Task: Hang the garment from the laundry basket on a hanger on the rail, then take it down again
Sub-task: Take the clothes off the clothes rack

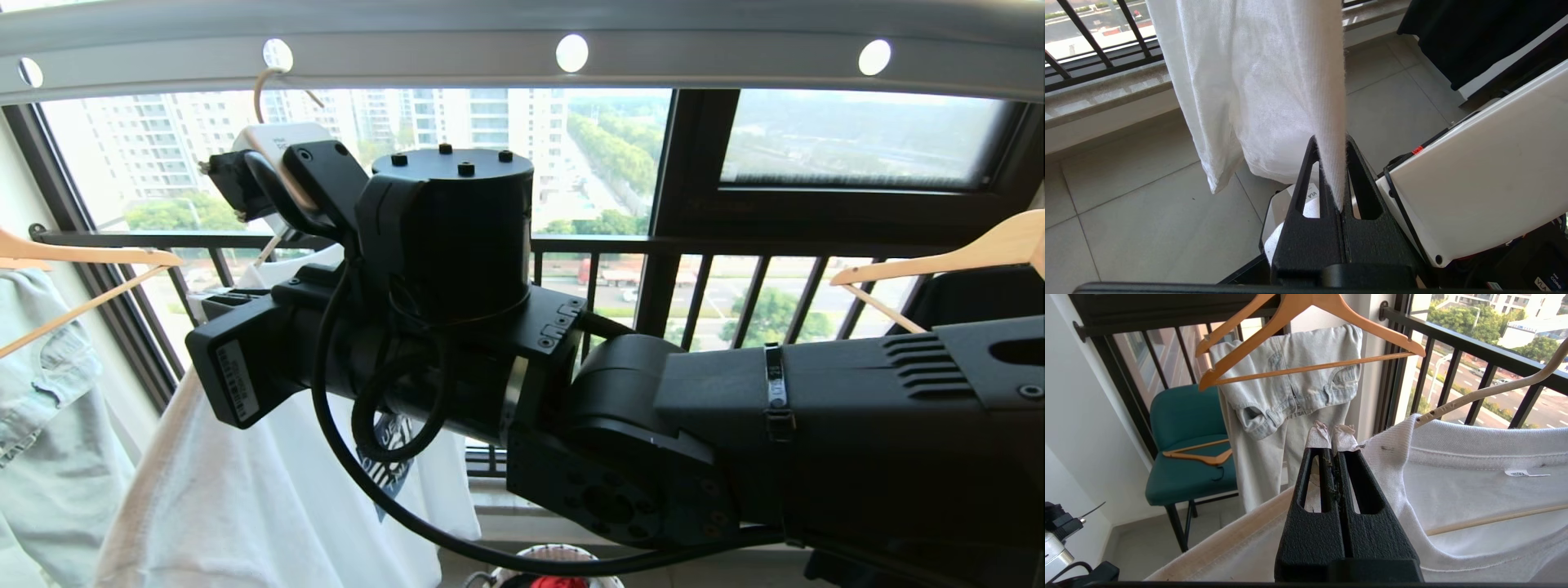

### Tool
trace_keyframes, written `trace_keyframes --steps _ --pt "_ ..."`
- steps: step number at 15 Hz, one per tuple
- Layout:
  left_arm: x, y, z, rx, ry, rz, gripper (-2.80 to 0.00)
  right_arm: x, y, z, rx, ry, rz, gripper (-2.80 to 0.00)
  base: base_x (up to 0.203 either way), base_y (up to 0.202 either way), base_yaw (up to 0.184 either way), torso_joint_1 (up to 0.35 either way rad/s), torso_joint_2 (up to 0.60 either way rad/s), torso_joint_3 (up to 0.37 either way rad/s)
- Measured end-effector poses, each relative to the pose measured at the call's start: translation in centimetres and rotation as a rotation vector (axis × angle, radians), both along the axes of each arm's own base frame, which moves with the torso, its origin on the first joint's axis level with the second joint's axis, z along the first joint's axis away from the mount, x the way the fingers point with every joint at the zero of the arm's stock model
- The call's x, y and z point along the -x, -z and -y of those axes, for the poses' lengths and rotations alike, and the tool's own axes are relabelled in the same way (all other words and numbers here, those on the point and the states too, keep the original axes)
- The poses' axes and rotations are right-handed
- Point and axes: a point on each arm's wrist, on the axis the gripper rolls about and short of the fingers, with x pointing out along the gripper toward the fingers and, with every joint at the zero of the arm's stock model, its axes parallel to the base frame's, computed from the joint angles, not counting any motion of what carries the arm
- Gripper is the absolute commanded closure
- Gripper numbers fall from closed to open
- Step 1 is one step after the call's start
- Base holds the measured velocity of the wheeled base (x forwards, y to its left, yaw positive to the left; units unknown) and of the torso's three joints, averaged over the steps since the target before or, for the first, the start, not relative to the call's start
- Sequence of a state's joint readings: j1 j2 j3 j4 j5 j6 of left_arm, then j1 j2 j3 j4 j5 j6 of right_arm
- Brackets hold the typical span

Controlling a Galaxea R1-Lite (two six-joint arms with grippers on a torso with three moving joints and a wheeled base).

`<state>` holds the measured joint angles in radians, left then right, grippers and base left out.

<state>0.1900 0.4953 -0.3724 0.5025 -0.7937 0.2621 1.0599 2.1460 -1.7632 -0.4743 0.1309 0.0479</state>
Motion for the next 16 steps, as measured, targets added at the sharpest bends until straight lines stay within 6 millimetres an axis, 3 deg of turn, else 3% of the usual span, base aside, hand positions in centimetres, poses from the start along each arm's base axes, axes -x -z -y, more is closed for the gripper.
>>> trace_keyframes --steps 9,16 --pt "0.0 -0.1 0.0 -0.001 0.000 0.006 0.00 0.0 2.1 -0.1 0.054 -0.001 -0.035 0.00 0.000 0.000 0.000 0.000 0.00 0.000" --pt "-0.1 0.2 0.0 0.003 -0.004 -0.012 0.00 0.6 1.5 0.5 0.016 -0.004 -0.013 0.00 0.000 0.000 0.000 0.000 0.00 0.000"
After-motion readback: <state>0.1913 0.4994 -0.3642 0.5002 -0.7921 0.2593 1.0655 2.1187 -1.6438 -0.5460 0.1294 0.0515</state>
